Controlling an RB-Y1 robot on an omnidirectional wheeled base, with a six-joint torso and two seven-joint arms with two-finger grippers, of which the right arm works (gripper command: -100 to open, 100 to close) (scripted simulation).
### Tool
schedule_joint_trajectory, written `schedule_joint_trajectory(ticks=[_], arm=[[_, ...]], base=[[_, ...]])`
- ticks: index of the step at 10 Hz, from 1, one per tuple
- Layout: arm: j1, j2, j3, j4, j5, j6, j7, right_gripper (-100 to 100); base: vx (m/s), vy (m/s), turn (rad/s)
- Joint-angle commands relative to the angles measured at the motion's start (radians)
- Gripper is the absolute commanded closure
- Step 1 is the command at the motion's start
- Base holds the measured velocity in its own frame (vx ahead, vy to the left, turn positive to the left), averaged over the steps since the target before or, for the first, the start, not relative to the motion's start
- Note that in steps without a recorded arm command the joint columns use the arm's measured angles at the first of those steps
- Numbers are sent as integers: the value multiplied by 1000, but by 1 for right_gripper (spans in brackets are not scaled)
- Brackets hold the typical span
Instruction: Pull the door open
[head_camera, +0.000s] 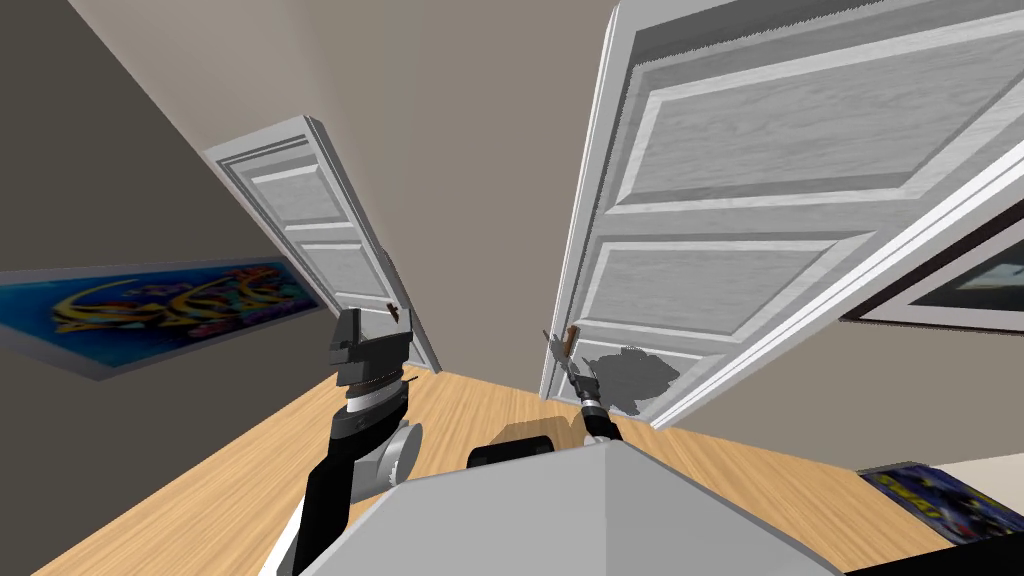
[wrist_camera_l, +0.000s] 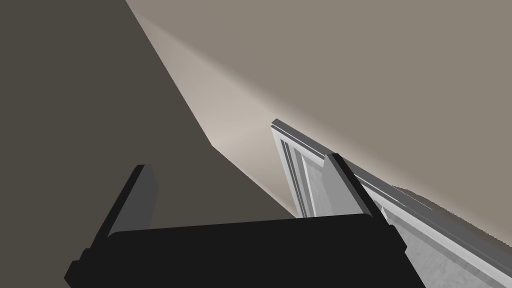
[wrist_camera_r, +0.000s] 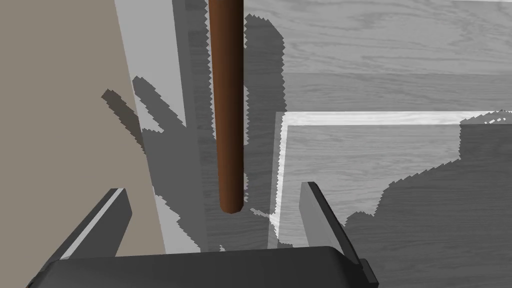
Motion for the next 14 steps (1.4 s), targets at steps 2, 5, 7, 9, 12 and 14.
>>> schedule_joint_trajectory(ticks=[2,5,7,9,12,14], arm=[[2,-15,-7,17,-5,-9,-25,-100],[8,-45,-21,51,-14,-27,-71,-100],[12,-69,-32,79,-21,-42,-108,-100],[16,-87,-41,99,-26,-52,-135,-100],[11,-75,-30,111,-20,-58,-133,100],[11,-75,-30,111,-20,-58,-133,100]], base=[[94,-14,56],[185,-3,108],[190,-43,138],[197,-34,84],[-1,6,-8],[-6,-7,12]])
